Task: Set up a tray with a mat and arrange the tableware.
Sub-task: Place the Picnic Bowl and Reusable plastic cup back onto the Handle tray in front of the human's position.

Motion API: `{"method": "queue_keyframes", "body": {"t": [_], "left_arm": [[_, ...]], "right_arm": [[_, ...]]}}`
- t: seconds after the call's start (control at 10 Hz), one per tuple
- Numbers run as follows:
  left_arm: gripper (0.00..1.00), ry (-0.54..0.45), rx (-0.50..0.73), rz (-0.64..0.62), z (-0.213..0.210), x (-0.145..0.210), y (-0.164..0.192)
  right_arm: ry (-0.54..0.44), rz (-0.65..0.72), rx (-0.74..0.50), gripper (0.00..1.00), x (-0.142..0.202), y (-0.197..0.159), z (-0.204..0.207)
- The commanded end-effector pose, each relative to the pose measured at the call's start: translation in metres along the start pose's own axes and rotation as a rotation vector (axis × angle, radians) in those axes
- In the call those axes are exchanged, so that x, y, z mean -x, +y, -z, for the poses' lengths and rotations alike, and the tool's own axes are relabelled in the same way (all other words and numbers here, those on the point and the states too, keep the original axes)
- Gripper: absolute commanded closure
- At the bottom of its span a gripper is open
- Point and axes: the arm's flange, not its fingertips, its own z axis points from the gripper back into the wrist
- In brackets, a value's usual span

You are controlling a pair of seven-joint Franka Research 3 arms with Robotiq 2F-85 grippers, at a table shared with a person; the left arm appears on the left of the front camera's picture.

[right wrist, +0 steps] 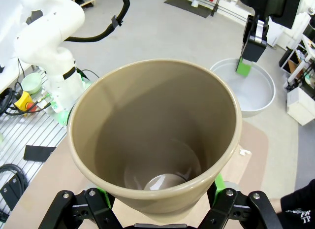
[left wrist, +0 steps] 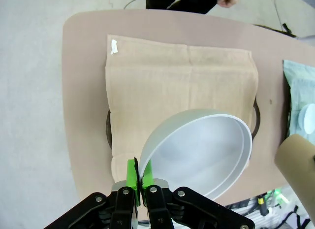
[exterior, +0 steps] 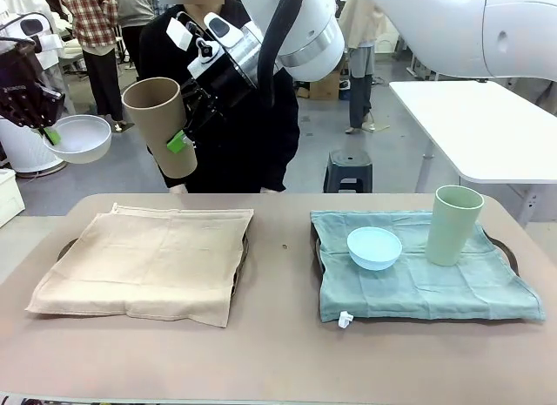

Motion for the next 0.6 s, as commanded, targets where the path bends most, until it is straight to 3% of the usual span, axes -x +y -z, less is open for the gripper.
{"method": "queue_keyframes", "body": {"t": [0.0, 0.5], "left_arm": [[1.00, -0.016, -0.011, 0.014, -0.0022, 0.0009, 0.0023], [1.00, -0.016, -0.011, 0.014, -0.0022, 0.0009, 0.0023]], "right_arm": [[-0.011, -0.011, -0.005, 1.00, -0.0035, -0.0048, -0.0016], [-0.011, -0.011, -0.005, 1.00, -0.0035, -0.0048, -0.0016]]}}
